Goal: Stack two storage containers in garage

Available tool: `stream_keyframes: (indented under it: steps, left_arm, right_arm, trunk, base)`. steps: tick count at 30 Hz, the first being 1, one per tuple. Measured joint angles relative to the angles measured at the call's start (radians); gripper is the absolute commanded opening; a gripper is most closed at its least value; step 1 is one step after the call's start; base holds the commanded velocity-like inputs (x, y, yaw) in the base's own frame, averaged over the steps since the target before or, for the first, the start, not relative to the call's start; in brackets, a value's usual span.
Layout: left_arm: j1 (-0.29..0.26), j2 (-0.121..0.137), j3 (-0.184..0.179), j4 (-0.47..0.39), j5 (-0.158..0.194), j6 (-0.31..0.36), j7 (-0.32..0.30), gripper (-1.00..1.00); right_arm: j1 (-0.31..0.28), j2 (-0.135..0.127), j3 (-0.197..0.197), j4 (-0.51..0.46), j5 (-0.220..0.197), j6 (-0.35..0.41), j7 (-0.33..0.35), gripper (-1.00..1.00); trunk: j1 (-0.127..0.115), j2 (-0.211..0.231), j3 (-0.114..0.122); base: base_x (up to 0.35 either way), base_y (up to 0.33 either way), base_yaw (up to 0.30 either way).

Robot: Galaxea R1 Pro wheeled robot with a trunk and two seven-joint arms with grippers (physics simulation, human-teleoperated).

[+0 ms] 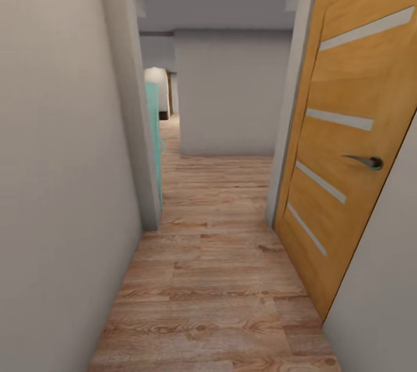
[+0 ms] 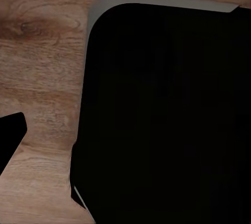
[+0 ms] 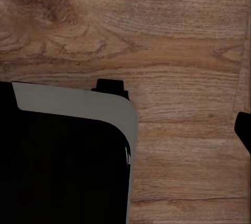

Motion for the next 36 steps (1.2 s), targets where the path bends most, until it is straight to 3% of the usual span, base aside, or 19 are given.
stream_keyframes:
  steps: [36]
  left_arm:
    - [0.0,-0.002,-0.002,0.006,-0.001,0.003,0.0,1.0]
  right_arm:
    - [0.0,-0.003,-0.005,-0.001,-0.011,-0.008,0.0,1.0]
  trunk:
    - [0.0,0.0,0.0]
  base:
    - [0.324,-0.001,0.006]
